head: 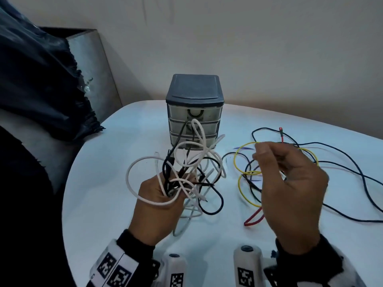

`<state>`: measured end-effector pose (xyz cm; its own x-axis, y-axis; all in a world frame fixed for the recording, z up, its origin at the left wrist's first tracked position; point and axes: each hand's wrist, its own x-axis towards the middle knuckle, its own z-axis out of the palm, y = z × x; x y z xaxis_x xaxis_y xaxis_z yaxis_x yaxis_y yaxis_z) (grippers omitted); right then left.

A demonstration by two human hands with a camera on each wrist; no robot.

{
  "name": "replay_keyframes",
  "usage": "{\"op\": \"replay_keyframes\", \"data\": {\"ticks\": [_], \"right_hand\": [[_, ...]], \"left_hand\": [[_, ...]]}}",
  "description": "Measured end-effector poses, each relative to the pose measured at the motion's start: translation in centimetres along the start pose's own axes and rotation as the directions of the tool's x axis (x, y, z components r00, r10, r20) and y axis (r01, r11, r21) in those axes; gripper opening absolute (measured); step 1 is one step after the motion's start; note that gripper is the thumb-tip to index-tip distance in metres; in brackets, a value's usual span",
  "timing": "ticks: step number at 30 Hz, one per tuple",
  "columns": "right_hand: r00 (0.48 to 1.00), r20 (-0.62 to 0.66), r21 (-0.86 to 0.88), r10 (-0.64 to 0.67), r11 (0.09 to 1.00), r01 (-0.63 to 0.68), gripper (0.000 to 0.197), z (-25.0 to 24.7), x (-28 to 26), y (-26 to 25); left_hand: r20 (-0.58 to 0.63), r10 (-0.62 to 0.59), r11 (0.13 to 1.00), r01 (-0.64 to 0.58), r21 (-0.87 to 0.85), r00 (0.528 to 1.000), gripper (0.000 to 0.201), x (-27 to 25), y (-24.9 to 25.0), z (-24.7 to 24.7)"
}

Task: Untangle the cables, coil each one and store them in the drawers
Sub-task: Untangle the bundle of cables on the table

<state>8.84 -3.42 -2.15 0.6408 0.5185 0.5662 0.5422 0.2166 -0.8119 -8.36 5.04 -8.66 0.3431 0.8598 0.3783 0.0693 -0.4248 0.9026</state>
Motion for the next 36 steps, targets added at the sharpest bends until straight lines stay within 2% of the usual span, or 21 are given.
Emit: {"op": "replay_keyframes", "data": {"ticks": [2,3,5,7,8,10,12,14,17,20,23,26,29,31,32,33,34,35,36], "right_hand": [[0.990,0.009,0.004,-0.140,0.990,0.140,0.014,0.0,-0.4,-1.6],[0.990,0.060,0.000,-0.131,0.991,0.132,0.020,0.1,-0.4,-2.3],[0.981,0.195,-0.079,-0.023,0.996,0.039,0.031,0.6,-0.2,-2.5],[0.958,0.277,-0.159,0.071,0.987,-0.027,0.023,0.8,0.3,-2.0],[0.954,0.283,-0.143,0.100,0.988,-0.061,0.019,0.7,0.6,-1.8],[0.954,0.251,-0.005,0.166,0.985,-0.170,0.020,0.1,1.3,-1.6],[0.951,0.190,0.186,0.242,0.943,-0.277,0.021,-1.0,2.3,-1.3],[0.926,0.167,0.345,0.339,0.859,-0.377,0.022,-2.1,3.3,-0.9],[0.874,0.179,0.481,0.451,0.735,-0.478,0.025,-3.1,4.3,-0.2],[0.884,0.097,0.550,0.457,0.716,-0.431,0.023,-4.2,5.2,1.1],[0.908,0.015,0.583,0.418,0.734,-0.348,0.015,-6.0,6.5,3.3],[0.925,-0.070,0.567,0.373,0.778,-0.271,0.017,-7.6,7.4,5.3],[0.922,-0.121,0.491,0.368,0.829,-0.267,0.017,-8.5,7.8,6.0],[0.904,-0.127,0.387,0.409,0.859,-0.335,0.014,-8.2,7.6,6.1],[0.903,-0.133,0.255,0.408,0.895,-0.366,0.012,-7.9,7.3,6.1],[0.918,-0.141,0.038,0.371,0.928,-0.370,0.015,-7.6,6.8,6.1],[0.950,-0.124,-0.245,0.288,0.918,-0.311,0.023,-7.0,6.2,6.1],[0.982,-0.054,-0.496,0.180,0.849,-0.183,0.033,-6.4,5.4,6.0],[0.998,0.046,-0.633,0.041,0.774,-0.003,0.040,-5.7,4.5,5.6]], "left_hand": [[0.020,0.061,0.996,-0.062,0.057,0.998,0.022,0.0,0.4,-0.1],[0.027,0.116,0.987,-0.118,0.111,0.993,0.021,0.0,0.6,-0.1],[0.065,0.227,0.932,-0.236,0.277,0.972,0.016,0.0,0.9,-0.1],[0.105,0.238,0.897,-0.260,0.358,0.965,0.017,-0.2,1.0,0.0],[0.117,0.229,0.896,-0.257,0.362,0.966,0.018,-0.3,1.0,-0.1],[0.124,0.192,0.905,-0.225,0.362,0.973,0.018,-0.4,0.8,-0.3],[0.108,0.133,0.936,-0.160,0.314,0.985,0.020,-0.1,0.5,-0.6],[0.088,0.044,0.971,-0.064,0.231,0.995,0.027,0.2,0.3,-0.8],[0.105,-0.047,0.973,0.021,0.231,0.993,0.025,0.5,-0.1,-1.3],[0.117,-0.067,0.968,0.037,0.247,0.991,0.021,0.7,-0.7,-2.0],[0.101,-0.068,0.972,0.043,0.231,0.993,0.030,1.1,-0.8,-2.7],[0.112,-0.086,0.984,0.067,0.165,0.990,0.020,1.1,-0.7,-2.5],[0.103,-0.065,0.994,0.055,0.091,0.993,0.020,1.1,-0.6,-2.3],[0.091,-0.083,0.996,0.079,0.045,0.992,0.017,1.1,-0.9,-2.5],[0.088,-0.095,0.995,0.092,0.034,0.992,0.019,1.1,-1.0,-2.5],[0.083,-0.093,0.995,0.090,0.041,0.992,0.022,1.1,-1.2,-2.7],[0.083,-0.074,0.995,0.068,0.066,0.994,0.024,1.1,-1.2,-2.8],[0.091,-0.043,0.994,0.034,0.102,0.995,0.028,1.1,-1.2,-2.9],[0.102,-0.009,0.989,-0.005,0.145,0.995,0.033,1.1,-1.3,-3.1]]}}
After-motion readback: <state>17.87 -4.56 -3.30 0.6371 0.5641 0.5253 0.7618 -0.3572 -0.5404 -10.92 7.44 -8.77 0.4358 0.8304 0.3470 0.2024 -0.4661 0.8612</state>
